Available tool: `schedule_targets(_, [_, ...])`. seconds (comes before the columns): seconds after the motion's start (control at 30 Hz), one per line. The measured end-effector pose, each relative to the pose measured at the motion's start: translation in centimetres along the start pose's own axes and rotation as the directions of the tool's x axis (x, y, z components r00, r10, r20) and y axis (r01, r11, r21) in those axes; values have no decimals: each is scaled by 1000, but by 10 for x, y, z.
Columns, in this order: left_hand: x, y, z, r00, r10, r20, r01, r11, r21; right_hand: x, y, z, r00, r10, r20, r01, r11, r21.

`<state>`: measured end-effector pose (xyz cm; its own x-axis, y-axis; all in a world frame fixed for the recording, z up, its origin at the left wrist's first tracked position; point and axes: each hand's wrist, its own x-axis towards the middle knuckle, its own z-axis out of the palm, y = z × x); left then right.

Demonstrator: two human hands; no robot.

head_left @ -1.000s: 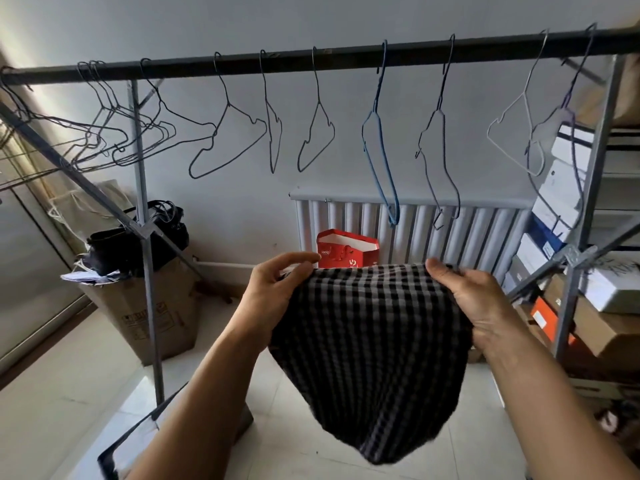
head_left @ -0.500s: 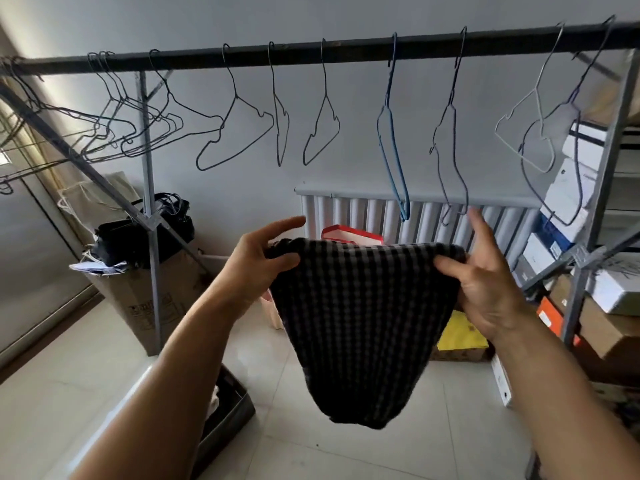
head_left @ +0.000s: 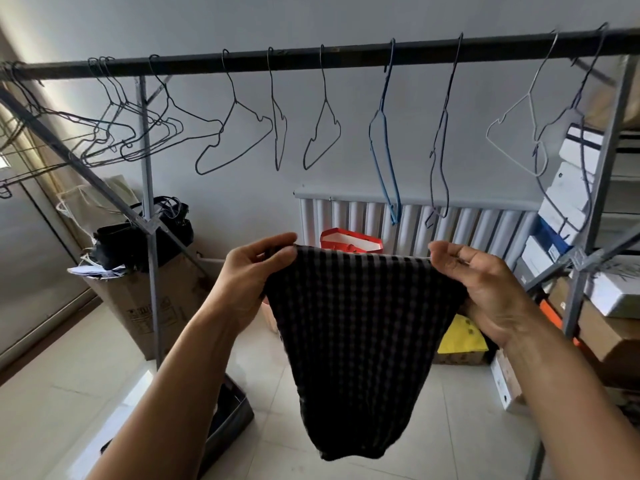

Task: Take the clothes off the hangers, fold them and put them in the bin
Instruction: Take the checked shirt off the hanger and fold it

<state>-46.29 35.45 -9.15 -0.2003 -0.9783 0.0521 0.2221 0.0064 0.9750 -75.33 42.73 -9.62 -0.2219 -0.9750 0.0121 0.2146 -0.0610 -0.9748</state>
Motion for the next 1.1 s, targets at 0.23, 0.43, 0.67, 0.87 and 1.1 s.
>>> schedule_targets(0.23, [-3, 3, -7, 938, 329, 104, -240, 405, 882, -7, 5, 8, 986, -162, 27, 147, 793, -591])
schedule_targets(0.43, [-1, 1, -23, 931, 356, 78, -252, 475, 843, -6, 0, 7, 942, -333, 34, 267, 687, -675])
schedule_targets(0.67, [-7, -11, -7, 998, 41, 52, -37, 996, -77, -5, -2, 15, 983, -182, -9, 178, 970, -167])
schedule_targets(0.87, [2, -20, 5, 997, 35, -62, -41, 993, -107, -5, 0, 32, 970, -229, -77, 217, 966, -142])
schedule_targets(1.1, [-16, -53, 3, 928, -195, 317, 258, 951, -170, 1, -4, 37, 974, -195, -115, 194, 981, -17])
